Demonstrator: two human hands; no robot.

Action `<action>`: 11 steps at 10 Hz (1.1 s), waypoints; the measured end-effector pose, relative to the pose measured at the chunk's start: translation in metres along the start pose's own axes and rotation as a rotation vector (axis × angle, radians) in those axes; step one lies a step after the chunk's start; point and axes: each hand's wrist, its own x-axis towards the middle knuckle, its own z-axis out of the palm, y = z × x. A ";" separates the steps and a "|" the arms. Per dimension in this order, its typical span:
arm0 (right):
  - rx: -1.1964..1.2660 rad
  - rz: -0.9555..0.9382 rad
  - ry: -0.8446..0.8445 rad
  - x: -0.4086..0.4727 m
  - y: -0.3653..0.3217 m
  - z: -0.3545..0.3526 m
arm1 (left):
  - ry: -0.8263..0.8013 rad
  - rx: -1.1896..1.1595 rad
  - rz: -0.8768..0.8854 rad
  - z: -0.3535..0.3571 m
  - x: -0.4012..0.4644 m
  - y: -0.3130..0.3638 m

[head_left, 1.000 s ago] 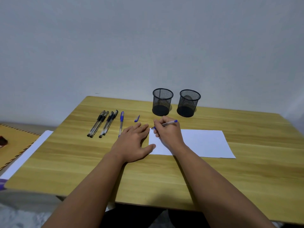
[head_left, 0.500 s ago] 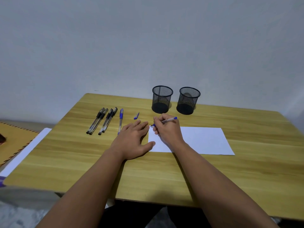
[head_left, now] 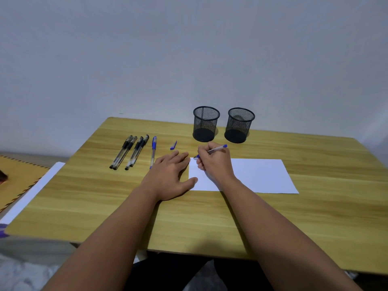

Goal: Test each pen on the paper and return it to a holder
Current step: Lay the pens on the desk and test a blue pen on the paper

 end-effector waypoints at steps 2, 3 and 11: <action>-0.037 -0.010 0.005 0.000 0.002 0.001 | -0.005 0.002 -0.001 0.000 0.000 0.000; -0.050 -0.018 0.020 0.001 0.002 0.002 | -0.003 0.008 -0.002 0.000 0.001 0.000; -0.188 -0.034 0.081 -0.005 -0.004 0.000 | -0.001 0.008 -0.004 0.000 0.000 0.000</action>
